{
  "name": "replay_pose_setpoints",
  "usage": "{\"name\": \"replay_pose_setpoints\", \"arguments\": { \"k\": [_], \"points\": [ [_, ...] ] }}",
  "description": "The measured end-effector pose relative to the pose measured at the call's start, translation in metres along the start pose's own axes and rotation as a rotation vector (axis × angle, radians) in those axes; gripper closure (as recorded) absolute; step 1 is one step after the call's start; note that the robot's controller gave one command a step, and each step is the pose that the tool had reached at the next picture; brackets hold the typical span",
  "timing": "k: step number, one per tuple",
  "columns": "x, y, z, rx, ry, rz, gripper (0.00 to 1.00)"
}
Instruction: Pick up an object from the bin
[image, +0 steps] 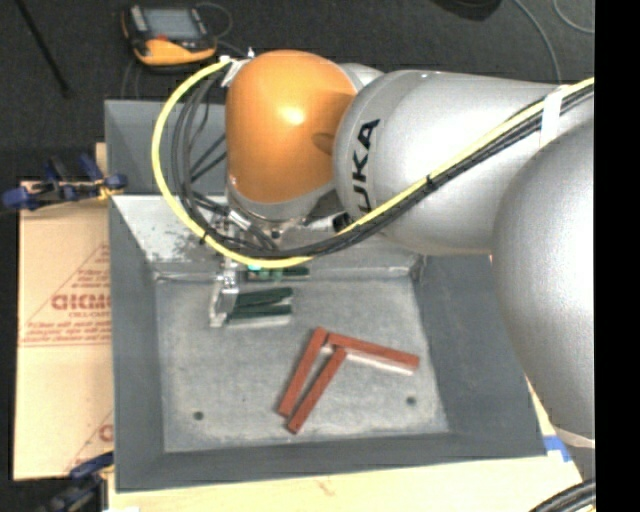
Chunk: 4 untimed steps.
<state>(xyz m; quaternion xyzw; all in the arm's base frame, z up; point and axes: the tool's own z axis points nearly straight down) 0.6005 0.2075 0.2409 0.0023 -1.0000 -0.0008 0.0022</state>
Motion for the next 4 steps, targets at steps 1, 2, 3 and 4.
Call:
{"name": "replay_pose_setpoints", "arguments": {
  "k": [1, 2, 3, 4],
  "points": [
    [-0.001, -0.001, -0.004, -0.001, -0.006, 0.003, 0.00],
    [-0.010, -0.016, 0.012, -0.002, -0.015, -0.096, 0.00],
    [-0.006, -0.068, 0.061, 0.004, -0.008, -0.352, 0.00],
    [-0.014, -0.104, 0.079, 0.000, -0.007, -0.333, 0.00]
  ]
}}
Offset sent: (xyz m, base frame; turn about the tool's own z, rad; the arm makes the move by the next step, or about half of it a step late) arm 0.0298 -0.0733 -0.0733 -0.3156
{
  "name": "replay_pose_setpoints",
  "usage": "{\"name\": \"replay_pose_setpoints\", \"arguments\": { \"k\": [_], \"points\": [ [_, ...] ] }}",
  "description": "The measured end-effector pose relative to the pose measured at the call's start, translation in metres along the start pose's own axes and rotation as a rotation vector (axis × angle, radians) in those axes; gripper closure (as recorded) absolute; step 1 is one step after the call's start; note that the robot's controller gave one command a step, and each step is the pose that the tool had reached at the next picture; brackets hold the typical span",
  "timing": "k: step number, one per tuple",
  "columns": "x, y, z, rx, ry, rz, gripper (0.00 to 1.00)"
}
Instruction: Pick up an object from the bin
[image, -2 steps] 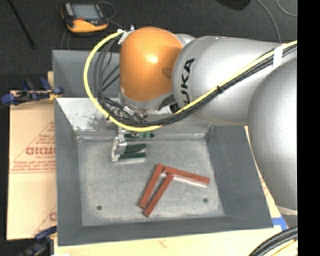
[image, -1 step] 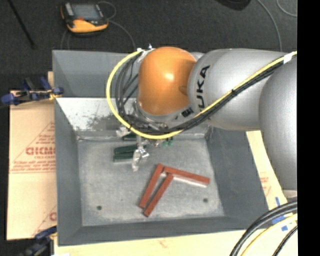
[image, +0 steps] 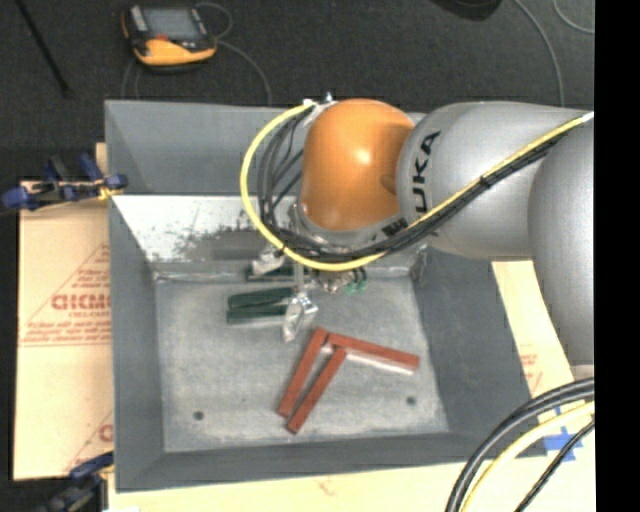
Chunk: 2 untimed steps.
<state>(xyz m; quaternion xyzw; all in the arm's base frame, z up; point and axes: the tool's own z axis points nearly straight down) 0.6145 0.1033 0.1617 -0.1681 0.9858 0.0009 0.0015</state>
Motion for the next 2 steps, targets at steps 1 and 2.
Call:
{"name": "replay_pose_setpoints", "arguments": {
  "k": [1, 2],
  "points": [
    [-0.0403, 0.0153, 0.0818, 0.000, -0.001, 0.090, 1.00],
    [-0.0404, 0.0153, 0.0817, 0.000, -0.001, 0.091, 1.00]
  ]
}}
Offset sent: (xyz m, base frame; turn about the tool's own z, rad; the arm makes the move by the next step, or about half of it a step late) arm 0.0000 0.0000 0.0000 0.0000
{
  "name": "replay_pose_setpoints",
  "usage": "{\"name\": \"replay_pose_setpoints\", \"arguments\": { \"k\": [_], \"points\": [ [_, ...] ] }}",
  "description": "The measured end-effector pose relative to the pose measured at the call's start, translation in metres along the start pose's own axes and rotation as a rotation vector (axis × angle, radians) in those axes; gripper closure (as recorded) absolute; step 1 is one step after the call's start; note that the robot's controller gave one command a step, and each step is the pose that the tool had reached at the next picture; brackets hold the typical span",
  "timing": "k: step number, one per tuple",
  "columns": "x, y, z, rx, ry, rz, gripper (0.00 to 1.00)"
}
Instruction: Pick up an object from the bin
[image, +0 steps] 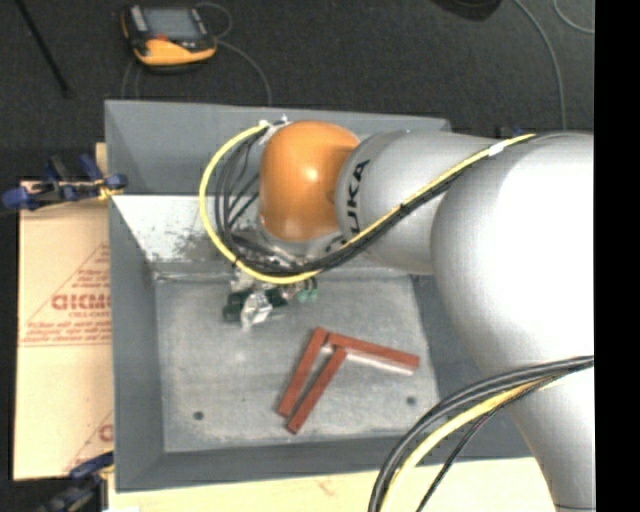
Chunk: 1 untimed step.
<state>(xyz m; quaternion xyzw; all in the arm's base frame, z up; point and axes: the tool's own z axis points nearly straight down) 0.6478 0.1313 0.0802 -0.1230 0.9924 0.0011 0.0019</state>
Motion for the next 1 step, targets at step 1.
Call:
{"name": "replay_pose_setpoints", "arguments": {
  "k": [1],
  "points": [
    [0.0006, 0.0038, -0.1158, -0.001, -0.001, 0.021, 1.00]
  ]
}}
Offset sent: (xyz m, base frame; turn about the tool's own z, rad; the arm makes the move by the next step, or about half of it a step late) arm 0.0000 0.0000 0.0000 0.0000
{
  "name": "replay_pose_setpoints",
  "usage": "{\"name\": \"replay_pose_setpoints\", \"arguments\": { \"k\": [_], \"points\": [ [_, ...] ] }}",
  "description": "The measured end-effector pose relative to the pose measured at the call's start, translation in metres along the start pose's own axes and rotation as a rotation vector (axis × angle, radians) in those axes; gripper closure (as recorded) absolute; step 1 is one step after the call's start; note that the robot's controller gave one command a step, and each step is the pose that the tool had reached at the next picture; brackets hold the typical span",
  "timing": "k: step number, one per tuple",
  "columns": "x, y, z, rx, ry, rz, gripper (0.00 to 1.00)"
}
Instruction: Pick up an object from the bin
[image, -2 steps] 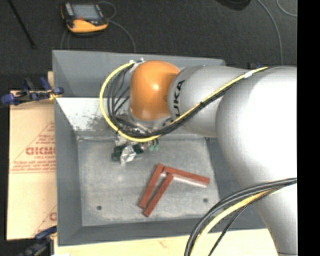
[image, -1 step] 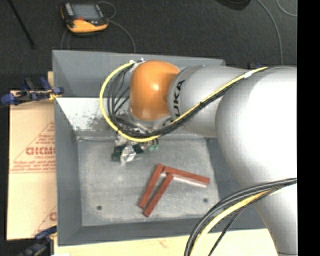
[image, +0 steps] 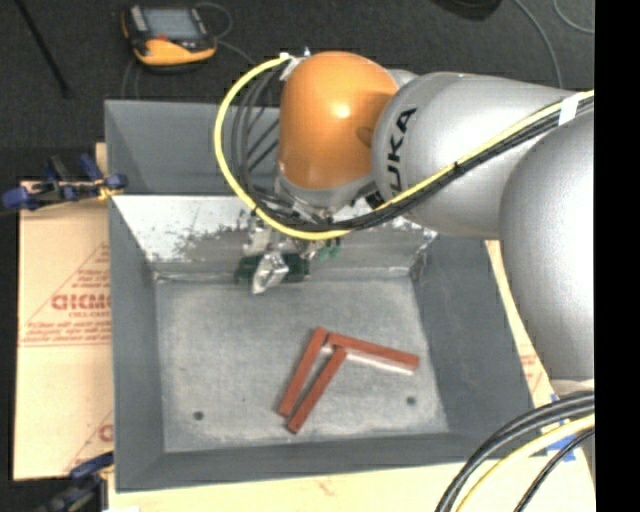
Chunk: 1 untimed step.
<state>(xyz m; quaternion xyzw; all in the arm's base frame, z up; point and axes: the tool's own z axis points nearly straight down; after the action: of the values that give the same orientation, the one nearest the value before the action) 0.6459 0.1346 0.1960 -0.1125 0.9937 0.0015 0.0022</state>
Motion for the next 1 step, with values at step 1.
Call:
{"name": "replay_pose_setpoints", "arguments": {
  "k": [1],
  "points": [
    [0.0001, 0.0000, 0.0001, 0.000, 0.000, 0.001, 1.00]
  ]
}}
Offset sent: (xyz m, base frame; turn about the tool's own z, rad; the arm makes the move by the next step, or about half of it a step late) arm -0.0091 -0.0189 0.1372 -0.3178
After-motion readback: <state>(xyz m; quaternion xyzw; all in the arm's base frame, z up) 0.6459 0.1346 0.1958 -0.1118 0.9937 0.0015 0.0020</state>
